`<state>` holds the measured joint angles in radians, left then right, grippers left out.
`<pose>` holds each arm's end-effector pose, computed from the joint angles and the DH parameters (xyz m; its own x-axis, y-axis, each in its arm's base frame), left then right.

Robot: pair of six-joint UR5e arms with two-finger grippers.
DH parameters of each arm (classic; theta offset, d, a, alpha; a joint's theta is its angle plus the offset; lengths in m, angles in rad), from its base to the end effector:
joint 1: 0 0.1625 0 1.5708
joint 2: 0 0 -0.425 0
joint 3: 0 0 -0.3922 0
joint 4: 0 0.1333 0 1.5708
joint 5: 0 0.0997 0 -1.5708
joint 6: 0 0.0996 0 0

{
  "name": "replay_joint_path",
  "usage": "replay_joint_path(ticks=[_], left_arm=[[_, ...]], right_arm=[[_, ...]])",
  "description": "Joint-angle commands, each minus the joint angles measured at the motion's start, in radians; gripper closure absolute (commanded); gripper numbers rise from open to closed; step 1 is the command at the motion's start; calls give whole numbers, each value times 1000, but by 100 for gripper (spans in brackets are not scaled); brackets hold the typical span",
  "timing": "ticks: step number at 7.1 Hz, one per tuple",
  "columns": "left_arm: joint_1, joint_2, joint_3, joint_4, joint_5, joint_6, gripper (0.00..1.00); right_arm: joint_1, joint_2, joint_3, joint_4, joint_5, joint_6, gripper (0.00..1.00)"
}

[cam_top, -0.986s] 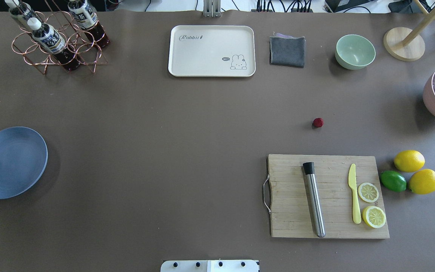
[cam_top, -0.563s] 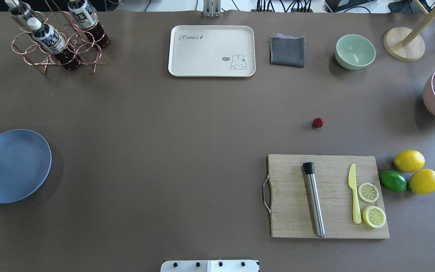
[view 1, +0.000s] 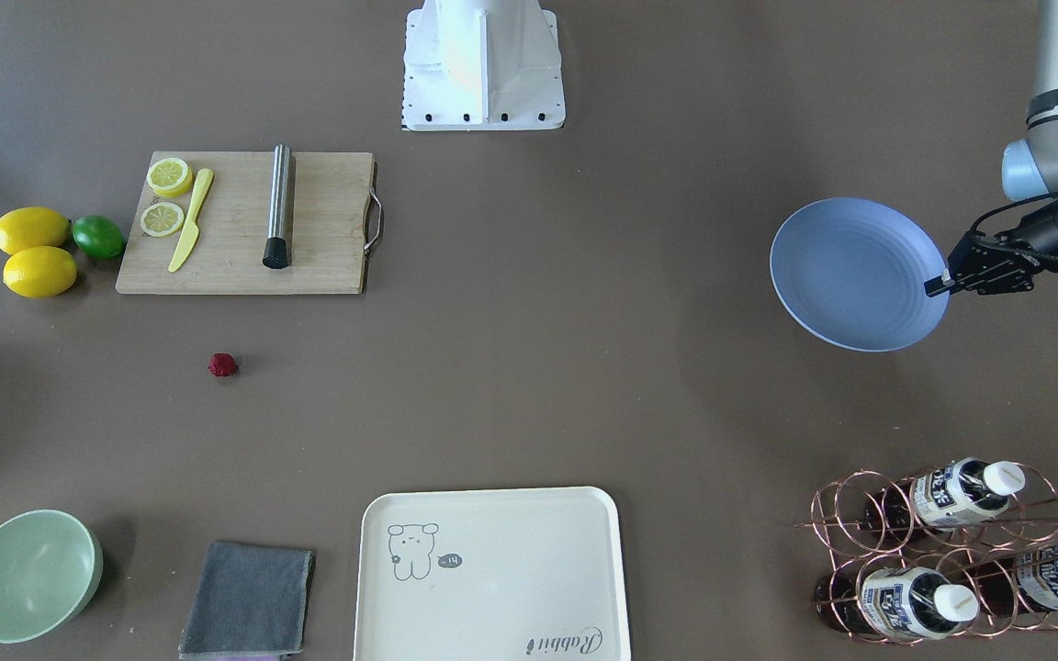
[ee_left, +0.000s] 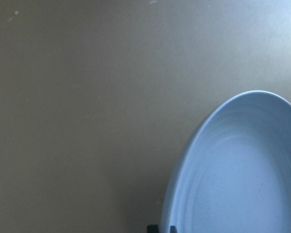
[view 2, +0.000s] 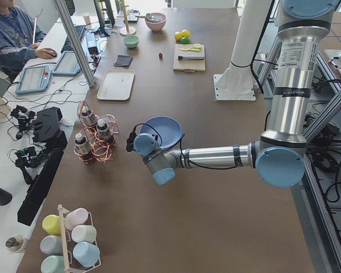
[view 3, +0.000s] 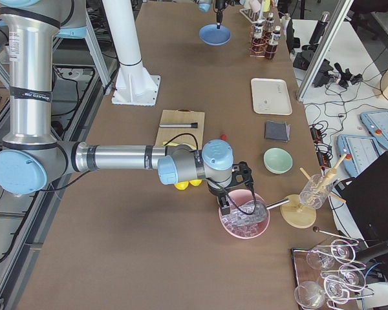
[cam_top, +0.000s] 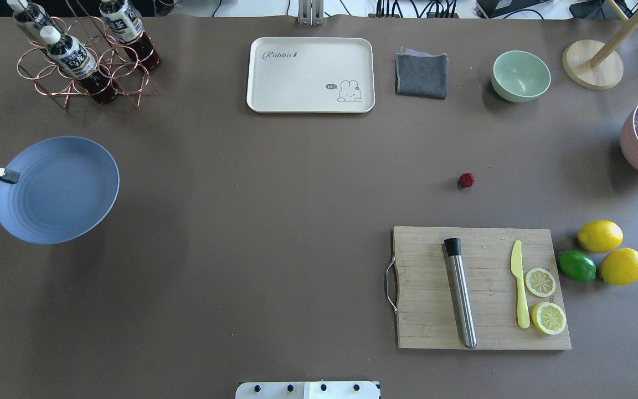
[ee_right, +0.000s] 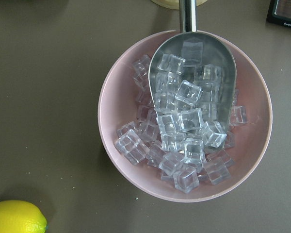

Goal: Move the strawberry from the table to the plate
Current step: 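Reach the left gripper to the rim of the light blue plate, then slide the blue plate with the left gripper toward the table center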

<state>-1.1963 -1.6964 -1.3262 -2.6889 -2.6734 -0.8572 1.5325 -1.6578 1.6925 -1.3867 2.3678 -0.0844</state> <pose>0.1541 -0.5136 0.5712 0.2449 0.1846 -0.9518 -0.0196 0.9825 0.1855 0.0441 -0.4695 0.6186 0.6868 -0.2635 0.6774 0.0956 0.9566 0.2751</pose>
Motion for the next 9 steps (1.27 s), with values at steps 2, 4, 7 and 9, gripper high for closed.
replay_joint_path(ticks=[2,4,7,9], left_arm=[[134,-193,-57,-3,108,-348,100],[380,-325,-51,12,392,-509,100],[550,-427,-47,139,642,-510,100],[563,-437,-12,138,667,-500,100]], right_arm=[[0,3,-2,0,2,0,0],[-2,3,-5,0,2,2,0],[-2,4,-5,-2,2,2,0],[-5,6,-5,0,1,2,0]])
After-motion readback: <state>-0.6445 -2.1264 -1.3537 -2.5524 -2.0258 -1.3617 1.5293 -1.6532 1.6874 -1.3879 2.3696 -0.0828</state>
